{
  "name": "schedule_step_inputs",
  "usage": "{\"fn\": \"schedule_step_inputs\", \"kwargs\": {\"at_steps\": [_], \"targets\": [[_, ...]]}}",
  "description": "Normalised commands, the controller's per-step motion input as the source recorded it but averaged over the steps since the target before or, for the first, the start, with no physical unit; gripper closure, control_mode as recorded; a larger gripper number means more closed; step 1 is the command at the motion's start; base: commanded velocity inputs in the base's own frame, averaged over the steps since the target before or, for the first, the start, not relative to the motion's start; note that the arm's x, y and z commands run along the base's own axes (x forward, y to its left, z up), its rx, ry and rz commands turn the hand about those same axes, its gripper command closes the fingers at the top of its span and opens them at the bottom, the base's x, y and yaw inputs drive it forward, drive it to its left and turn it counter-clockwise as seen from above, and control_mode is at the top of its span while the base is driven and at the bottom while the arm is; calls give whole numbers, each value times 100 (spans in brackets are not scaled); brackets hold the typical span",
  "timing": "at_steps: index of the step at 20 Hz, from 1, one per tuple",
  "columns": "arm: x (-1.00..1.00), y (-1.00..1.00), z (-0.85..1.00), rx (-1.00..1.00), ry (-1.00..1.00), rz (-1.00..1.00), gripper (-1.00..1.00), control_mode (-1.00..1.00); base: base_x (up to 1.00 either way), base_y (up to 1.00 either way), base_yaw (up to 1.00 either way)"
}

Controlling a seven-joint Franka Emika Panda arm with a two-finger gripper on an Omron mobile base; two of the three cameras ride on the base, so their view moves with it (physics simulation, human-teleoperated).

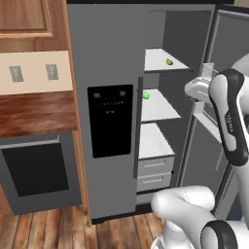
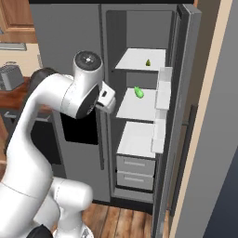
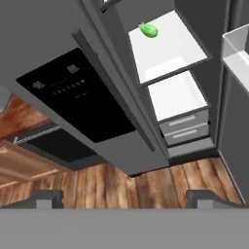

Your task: Take the lemon wedge from the fridge and place it on the plate with fish on the dining counter.

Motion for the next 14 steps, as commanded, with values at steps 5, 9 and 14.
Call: {"fn": "schedule_step_inputs", "kwargs": {"at_steps": [5,9,14], "targets": [[-53,0,-41,-28,-24,0,-100,-100,0,0,0],[0,0,0,0,0,0,-100,-100,0,0,0],[0,0,0,0,0,0,-100,-100,0,0,0]]}}
